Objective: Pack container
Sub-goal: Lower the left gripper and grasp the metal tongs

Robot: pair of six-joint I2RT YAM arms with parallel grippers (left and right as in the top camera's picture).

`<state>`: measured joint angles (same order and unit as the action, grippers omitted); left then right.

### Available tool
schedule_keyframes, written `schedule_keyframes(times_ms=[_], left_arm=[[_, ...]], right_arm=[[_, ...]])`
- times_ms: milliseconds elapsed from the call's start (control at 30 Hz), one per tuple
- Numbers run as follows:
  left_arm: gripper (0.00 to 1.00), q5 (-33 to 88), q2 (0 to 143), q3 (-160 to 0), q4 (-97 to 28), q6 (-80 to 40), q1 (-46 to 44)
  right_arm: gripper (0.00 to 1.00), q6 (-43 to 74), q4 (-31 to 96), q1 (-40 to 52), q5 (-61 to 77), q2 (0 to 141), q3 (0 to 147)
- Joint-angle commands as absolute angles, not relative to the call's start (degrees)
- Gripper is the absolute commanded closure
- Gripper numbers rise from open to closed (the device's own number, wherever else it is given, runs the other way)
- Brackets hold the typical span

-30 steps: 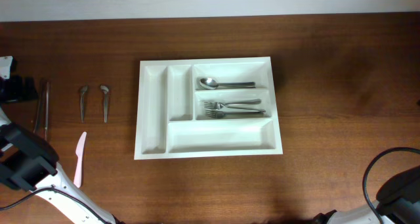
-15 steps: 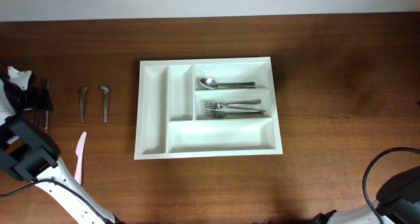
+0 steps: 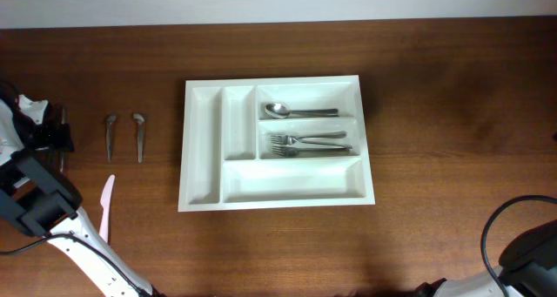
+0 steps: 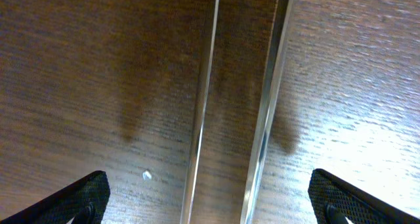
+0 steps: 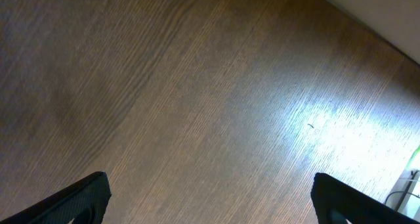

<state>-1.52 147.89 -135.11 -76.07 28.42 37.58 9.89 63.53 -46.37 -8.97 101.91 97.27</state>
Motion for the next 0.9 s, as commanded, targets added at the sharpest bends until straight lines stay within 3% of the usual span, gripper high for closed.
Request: schedule_keyframes(times_ms=[0, 800, 867], left_arm=[[0.01, -3.33, 148.62, -135.81, -75.46, 27.75, 36.56], [0.01, -4.29, 151.92, -135.81, -76.95, 27.7, 35.99], [0.07, -4.29, 151.92, -135.81, -76.9, 27.7, 35.99]], right_arm=[[0.02, 10.09, 63.42, -46.52, -9.26, 102.02, 96.79], [0.01, 10.09, 63.42, -46.52, -9.26, 102.02, 96.79], [0.01, 10.09, 63.42, -46.52, -9.26, 102.0, 96.79]])
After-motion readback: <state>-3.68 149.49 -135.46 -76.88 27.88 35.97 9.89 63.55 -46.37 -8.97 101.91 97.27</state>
